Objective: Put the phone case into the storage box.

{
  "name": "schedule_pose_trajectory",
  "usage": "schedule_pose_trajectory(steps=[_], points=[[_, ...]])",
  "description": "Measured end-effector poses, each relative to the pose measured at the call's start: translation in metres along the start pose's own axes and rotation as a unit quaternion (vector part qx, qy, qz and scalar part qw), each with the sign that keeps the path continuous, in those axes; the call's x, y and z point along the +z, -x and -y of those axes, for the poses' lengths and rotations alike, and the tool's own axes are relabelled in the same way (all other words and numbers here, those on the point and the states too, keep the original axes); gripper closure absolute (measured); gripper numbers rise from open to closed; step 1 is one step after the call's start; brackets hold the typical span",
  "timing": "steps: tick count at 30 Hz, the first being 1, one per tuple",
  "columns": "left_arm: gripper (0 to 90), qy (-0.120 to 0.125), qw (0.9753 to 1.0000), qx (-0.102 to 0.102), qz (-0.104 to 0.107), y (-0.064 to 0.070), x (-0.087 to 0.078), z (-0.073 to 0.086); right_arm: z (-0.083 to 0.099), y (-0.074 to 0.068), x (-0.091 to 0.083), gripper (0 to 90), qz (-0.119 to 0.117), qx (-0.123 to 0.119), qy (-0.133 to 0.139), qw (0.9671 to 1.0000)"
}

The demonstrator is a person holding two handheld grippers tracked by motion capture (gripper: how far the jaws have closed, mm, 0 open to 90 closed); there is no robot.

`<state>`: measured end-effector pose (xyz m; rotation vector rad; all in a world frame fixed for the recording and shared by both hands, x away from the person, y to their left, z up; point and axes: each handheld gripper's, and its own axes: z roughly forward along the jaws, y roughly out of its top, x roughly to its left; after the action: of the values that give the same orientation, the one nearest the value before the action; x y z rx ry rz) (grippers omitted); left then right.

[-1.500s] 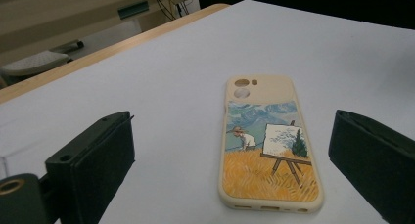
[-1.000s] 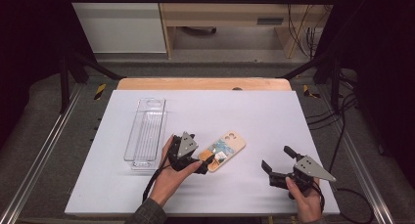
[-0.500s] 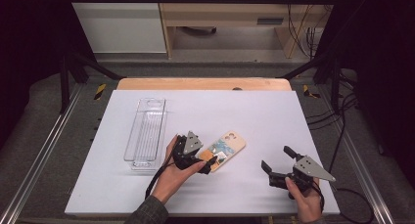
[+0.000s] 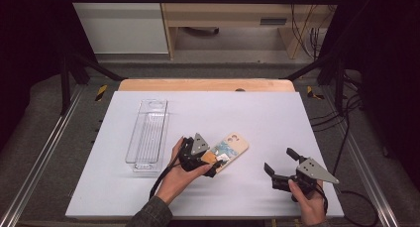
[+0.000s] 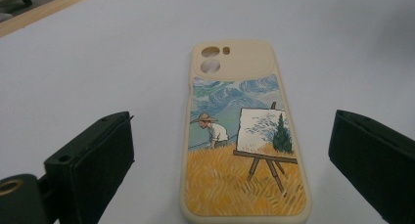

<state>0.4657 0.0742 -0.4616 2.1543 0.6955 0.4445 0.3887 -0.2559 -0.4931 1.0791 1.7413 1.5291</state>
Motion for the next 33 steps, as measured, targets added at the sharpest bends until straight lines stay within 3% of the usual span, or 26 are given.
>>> schedule_pose_trajectory(steps=[13,21,33], points=[[3.0,-0.024,0.9996,-0.004,0.017,0.002,0.010,-0.001,0.000,0.000,0.000,3.1,-0.002,0.003,-0.001,1.0000],[3.2,-0.064,0.9977,0.002,0.021,0.004,0.023,0.002,0.000,-0.002,0.001,3.1,-0.006,0.002,-0.004,1.0000],[4.8,-0.090,0.9954,-0.001,0.032,0.004,0.032,0.006,0.001,-0.003,0.001,3.1,-0.011,0.003,-0.006,0.9999]])
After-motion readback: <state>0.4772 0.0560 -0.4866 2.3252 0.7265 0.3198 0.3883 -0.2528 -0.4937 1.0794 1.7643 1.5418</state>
